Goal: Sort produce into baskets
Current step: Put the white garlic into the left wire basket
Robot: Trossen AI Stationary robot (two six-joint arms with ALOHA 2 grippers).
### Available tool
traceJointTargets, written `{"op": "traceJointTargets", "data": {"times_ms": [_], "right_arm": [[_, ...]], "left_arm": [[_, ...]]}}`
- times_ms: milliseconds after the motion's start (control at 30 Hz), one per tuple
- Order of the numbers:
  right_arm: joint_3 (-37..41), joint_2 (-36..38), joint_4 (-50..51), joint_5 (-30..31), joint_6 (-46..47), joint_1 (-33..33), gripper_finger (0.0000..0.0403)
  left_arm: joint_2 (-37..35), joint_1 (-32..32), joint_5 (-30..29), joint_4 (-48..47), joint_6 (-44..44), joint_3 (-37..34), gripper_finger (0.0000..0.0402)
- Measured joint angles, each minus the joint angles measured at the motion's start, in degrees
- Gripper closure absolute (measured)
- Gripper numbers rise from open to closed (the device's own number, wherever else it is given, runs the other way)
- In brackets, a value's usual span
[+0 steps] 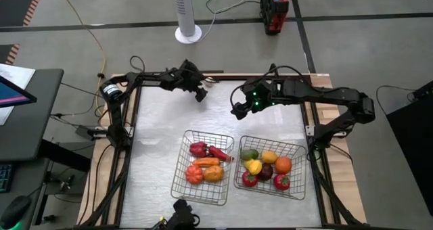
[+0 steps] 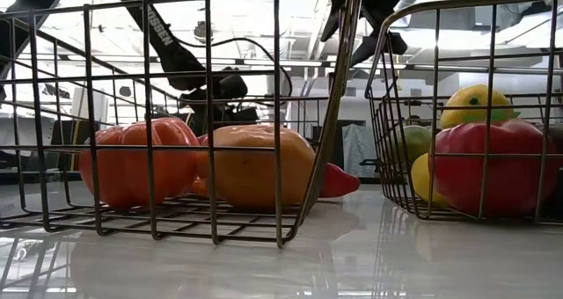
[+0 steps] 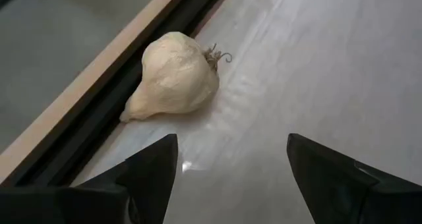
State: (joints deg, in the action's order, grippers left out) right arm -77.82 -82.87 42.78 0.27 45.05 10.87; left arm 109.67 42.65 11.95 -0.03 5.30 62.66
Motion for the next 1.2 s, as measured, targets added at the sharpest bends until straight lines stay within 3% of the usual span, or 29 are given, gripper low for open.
{"op": "traceJointTargets", "data": {"times_ms": [300,533,1033,1200], "right_arm": [[0.0,0.0,-0.1,0.1,1.5,0.0,0.0065],[0.0,0.0,-0.4,0.1,1.3,0.0,0.0065],[0.0,0.0,-2.2,0.1,1.0,0.1,0.0065],[0.0,0.0,-2.2,0.1,1.0,0.1,0.0065]], "left_arm": [[0.1,-2.1,-10.7,8.1,0.1,-2.6,0.0083],[1.0,-2.2,-12.3,11.4,-1.8,-2.7,0.0044],[1.0,-2.4,-11.5,11.4,-5.0,-2.6,0.0042],[4.7,-2.4,-8.9,9.2,-5.6,0.7,0.0042]]}}
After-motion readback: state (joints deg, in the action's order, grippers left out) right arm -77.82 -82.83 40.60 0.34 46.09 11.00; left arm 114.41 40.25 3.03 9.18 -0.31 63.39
